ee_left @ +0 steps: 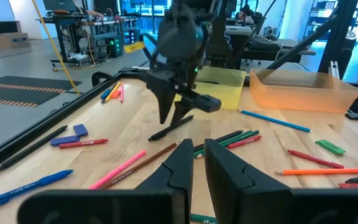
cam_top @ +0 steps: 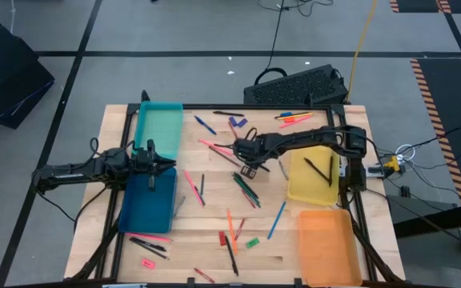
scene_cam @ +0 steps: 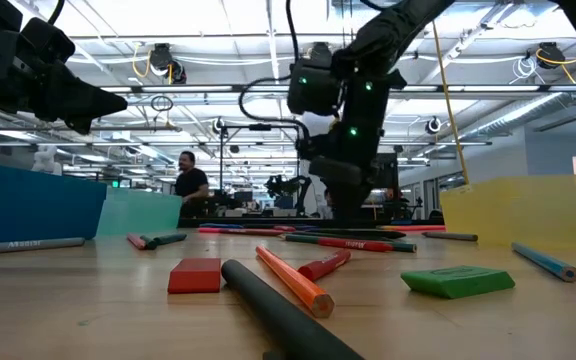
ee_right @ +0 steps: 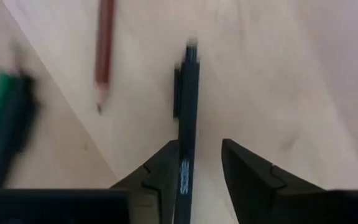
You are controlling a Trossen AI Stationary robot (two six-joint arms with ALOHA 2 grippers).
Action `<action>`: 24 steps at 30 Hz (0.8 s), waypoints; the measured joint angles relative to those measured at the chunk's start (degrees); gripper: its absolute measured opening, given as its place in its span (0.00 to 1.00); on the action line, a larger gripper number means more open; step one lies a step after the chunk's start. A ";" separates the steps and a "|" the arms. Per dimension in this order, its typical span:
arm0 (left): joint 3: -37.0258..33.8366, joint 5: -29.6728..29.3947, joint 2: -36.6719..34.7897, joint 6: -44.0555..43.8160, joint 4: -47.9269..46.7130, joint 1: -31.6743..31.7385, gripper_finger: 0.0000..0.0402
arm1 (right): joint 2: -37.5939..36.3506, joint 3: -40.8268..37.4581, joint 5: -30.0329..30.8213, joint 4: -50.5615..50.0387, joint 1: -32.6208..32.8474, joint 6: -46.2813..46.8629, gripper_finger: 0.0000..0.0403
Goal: Sort crayons/erasers/pens/pencils in bins
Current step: Put the black pen into the yellow bin
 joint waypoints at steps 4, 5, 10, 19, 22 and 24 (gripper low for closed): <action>0.01 0.00 0.02 0.00 0.00 0.00 0.11 | -0.34 -3.71 -2.05 3.67 -0.16 0.91 0.28; 0.01 0.00 0.00 0.00 0.00 0.01 0.11 | -0.44 -4.50 -2.29 4.33 -0.18 1.15 0.28; 0.00 0.00 0.00 0.00 0.00 0.02 0.11 | -0.41 -7.50 -2.97 5.38 -0.21 1.60 0.25; 0.01 0.00 0.01 0.00 0.00 0.02 0.11 | -0.24 -8.36 -2.67 5.29 -0.23 1.53 0.10; 0.02 0.00 0.00 0.00 0.00 0.00 0.11 | -0.22 -8.38 -2.67 5.54 -0.23 1.53 0.06; 0.00 0.00 0.02 0.00 0.00 0.00 0.11 | -1.05 -8.38 -2.69 5.99 -0.21 1.59 0.06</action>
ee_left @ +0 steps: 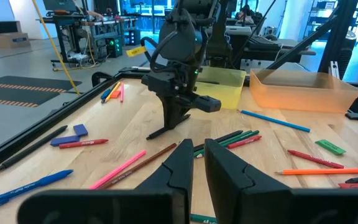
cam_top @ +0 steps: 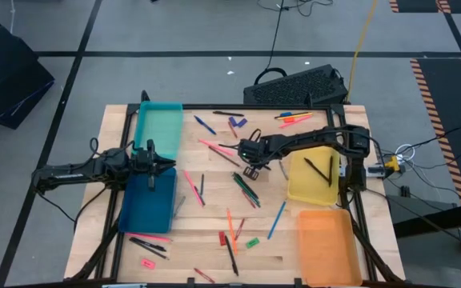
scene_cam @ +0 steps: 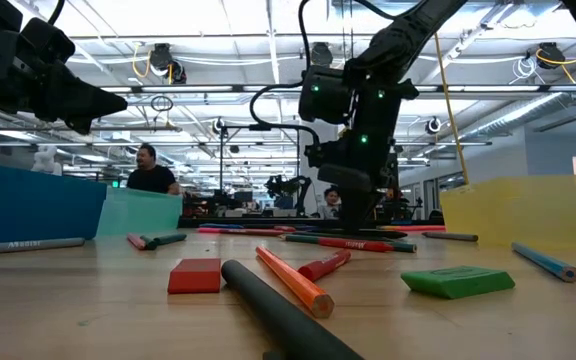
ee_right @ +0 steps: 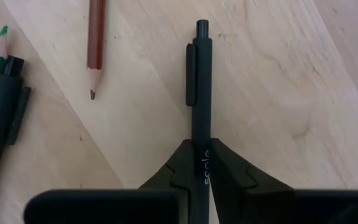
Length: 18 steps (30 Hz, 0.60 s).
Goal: Sort crayons/erasers/pens/pencils in bins
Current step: Put the black pen into the yellow bin
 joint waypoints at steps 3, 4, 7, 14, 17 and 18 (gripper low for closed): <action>0.02 0.00 -0.01 0.00 0.00 0.00 0.11 | -2.70 -0.18 0.18 0.94 0.46 0.33 0.07; 0.00 0.00 -0.02 0.00 0.00 0.00 0.11 | -3.96 -0.33 -0.60 -0.15 0.75 0.72 0.08; 0.02 0.00 -0.01 0.00 0.00 0.01 0.11 | -9.38 -0.53 -1.65 -1.53 1.73 1.97 0.08; 0.01 0.00 0.00 0.00 0.00 0.00 0.11 | -24.63 -0.33 -0.54 -12.17 3.06 8.02 0.07; 0.02 0.00 0.00 0.00 0.00 0.00 0.11 | -30.75 -0.11 1.04 -20.65 3.07 12.60 0.08; 0.00 0.00 -0.01 0.00 0.00 0.00 0.11 | -32.37 -0.12 2.65 -24.19 3.13 14.35 0.08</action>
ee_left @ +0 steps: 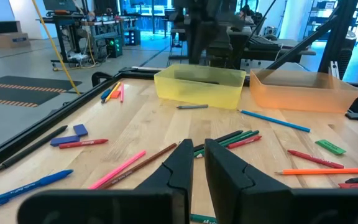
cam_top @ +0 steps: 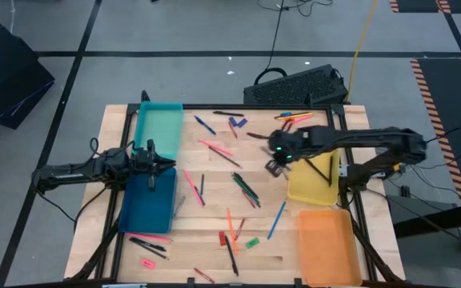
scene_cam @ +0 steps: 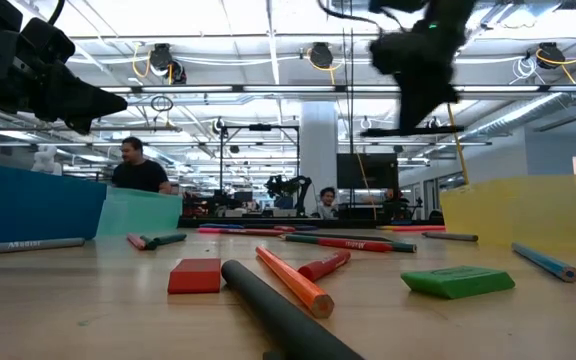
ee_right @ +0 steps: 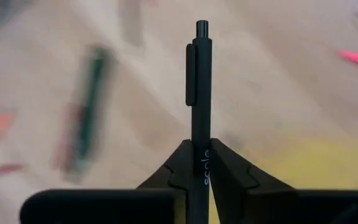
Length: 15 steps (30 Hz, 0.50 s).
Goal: Sort crayons/erasers/pens/pencils in bins
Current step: Put the black pen into the yellow bin
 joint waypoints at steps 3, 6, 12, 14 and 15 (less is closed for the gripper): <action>0.01 0.00 0.00 0.00 0.00 0.01 0.11 | -4.36 -0.14 4.55 -9.25 -0.04 5.48 0.07; 0.01 0.00 0.01 0.00 0.00 0.00 0.11 | -7.84 -0.60 7.33 -16.83 0.00 10.57 0.07; 0.00 0.00 0.00 0.00 0.00 0.00 0.11 | -13.08 -9.29 7.32 -17.79 -0.17 17.89 0.07; 0.00 0.00 -0.01 0.00 0.00 0.00 0.11 | -14.07 -13.76 6.90 -15.89 -0.17 19.52 0.07; 0.01 0.00 -0.01 0.00 0.00 0.01 0.11 | -14.30 -15.97 5.97 -14.21 -0.17 20.13 0.07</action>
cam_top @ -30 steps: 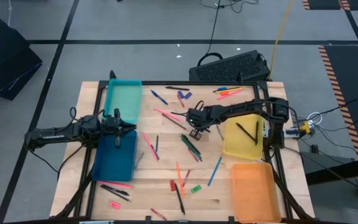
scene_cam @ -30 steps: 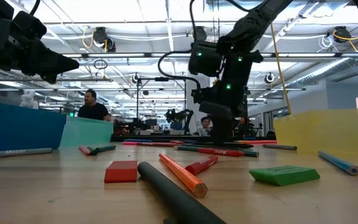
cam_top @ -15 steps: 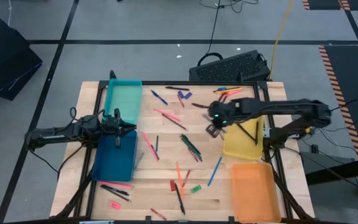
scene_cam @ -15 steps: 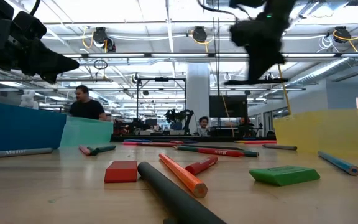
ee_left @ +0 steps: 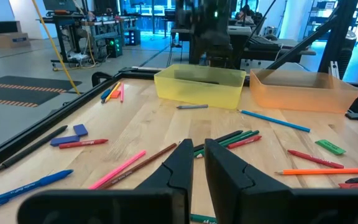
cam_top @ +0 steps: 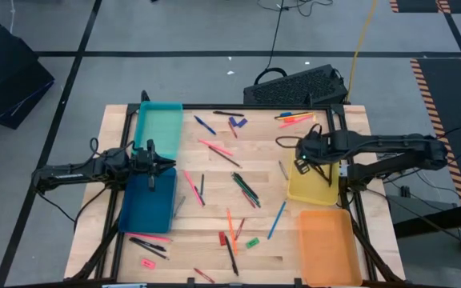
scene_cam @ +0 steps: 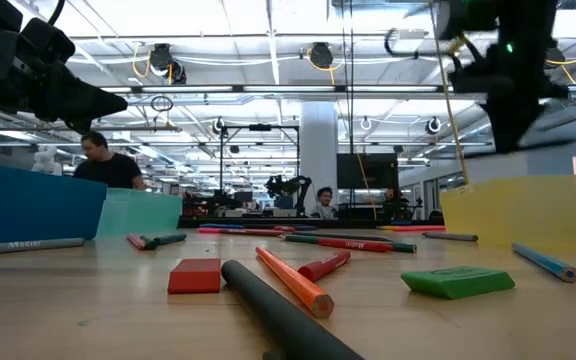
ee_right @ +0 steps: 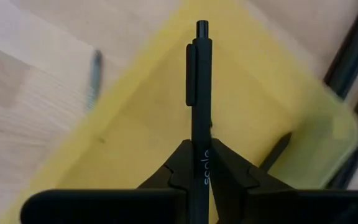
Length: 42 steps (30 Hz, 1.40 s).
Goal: Sort crayons/erasers/pens/pencils in bins
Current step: Put the black pen into the yellow bin
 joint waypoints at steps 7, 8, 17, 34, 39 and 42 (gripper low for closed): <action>0.01 0.00 0.00 0.00 0.00 -0.01 0.11 | 0.75 -14.55 -8.93 13.11 0.04 1.53 0.09; -0.01 -0.02 0.02 0.00 0.00 -0.01 0.11 | 1.07 -15.95 -9.68 13.62 0.04 1.92 0.09; -0.01 0.00 0.02 0.00 0.00 -0.01 0.11 | 2.19 -15.14 -11.19 13.87 0.04 -0.28 0.26; 0.00 0.00 0.02 0.00 0.00 0.00 0.11 | 13.46 2.39 -8.84 26.23 6.05 -18.72 0.27; 0.00 0.00 0.01 0.00 0.00 0.01 0.11 | 20.72 2.50 -13.48 29.43 9.47 -20.79 0.27; 0.01 0.00 0.02 0.00 0.00 0.01 0.11 | 22.73 4.28 -13.76 25.50 11.81 -21.86 0.27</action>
